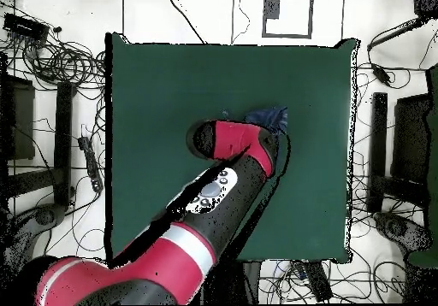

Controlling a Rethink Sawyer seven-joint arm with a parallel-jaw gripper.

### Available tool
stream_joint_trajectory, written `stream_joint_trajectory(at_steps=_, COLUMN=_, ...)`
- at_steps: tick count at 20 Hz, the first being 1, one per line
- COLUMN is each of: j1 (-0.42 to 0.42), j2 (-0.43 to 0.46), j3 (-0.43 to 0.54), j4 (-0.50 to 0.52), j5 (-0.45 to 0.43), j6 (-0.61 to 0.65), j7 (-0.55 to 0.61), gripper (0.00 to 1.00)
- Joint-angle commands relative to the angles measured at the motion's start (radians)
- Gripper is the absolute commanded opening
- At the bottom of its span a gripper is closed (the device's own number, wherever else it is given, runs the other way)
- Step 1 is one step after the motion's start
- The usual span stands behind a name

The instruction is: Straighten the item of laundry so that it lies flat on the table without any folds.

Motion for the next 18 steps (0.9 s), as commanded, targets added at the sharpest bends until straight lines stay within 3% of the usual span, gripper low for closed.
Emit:
stream_joint_trajectory(at_steps=1, j1=-0.021, j2=-0.025, j3=0.141, j4=0.128, j5=0.152, j6=-0.007, j7=0.362, gripper=1.0)
stream_joint_trajectory(at_steps=2, j1=-0.046, j2=-0.051, j3=0.208, j4=0.192, j5=0.262, j6=-0.085, j7=0.485, gripper=1.0)
stream_joint_trajectory(at_steps=5, j1=-0.035, j2=-0.053, j3=0.2, j4=0.193, j5=0.301, j6=-0.068, j7=0.468, gripper=1.0)
stream_joint_trajectory(at_steps=6, j1=-0.049, j2=-0.093, j3=0.23, j4=0.225, j5=0.315, j6=-0.075, j7=0.436, gripper=1.0)
stream_joint_trajectory(at_steps=10, j1=-0.117, j2=-0.259, j3=0.287, j4=0.318, j5=0.328, j6=0.013, j7=0.3, gripper=1.0)
stream_joint_trajectory(at_steps=12, j1=-0.163, j2=-0.324, j3=0.334, j4=0.368, j5=0.343, j6=0.0, j7=0.254, gripper=1.0)
stream_joint_trajectory(at_steps=18, j1=-0.231, j2=-0.38, j3=0.374, j4=0.403, j5=0.299, j6=-0.049, j7=0.197, gripper=1.0)
